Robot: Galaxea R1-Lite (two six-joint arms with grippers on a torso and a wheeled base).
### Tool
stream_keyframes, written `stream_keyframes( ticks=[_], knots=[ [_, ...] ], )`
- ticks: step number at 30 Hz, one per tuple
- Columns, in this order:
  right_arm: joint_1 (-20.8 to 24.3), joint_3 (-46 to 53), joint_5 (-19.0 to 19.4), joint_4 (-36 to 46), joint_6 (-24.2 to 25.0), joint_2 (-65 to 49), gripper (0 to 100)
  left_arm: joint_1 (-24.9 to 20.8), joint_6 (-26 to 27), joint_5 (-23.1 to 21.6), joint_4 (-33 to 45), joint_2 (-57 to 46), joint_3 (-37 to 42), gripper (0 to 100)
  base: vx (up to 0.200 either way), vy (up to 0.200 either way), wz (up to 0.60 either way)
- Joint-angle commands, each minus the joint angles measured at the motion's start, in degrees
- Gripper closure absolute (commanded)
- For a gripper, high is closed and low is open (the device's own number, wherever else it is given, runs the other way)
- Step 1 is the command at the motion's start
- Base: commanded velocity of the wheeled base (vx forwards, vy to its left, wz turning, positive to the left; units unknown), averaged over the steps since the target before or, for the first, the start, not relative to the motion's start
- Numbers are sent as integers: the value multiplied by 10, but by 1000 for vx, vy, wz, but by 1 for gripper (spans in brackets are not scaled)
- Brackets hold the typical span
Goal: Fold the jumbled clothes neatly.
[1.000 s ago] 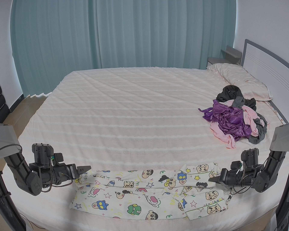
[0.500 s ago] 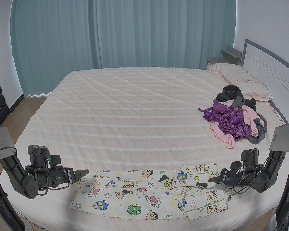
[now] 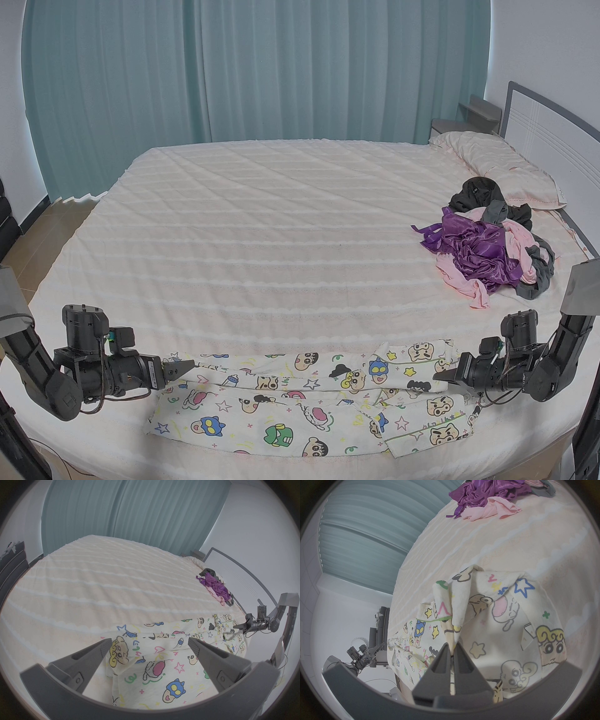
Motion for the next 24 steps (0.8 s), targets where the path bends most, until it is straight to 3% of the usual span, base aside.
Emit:
stream_keyframes(
  ticks=[1, 15, 22, 24],
  knots=[
    [3, 0, 0, 0, 0, -1, 100, -11, 1, 2, -3, 39, -4, 0, 0, 0, 0],
    [3, 0, 0, -1, 1, 0, 100, -6, 3, 3, -6, 100, -5, 0, 0, 0, 0],
    [2, 0, 0, -1, 1, 1, 100, 49, -3, -5, -8, 86, -1, 0, 0, 0, 0],
    [2, 0, 0, 0, 1, 2, 100, 74, -33, -18, -9, 70, -6, 0, 0, 0, 0]
  ],
)
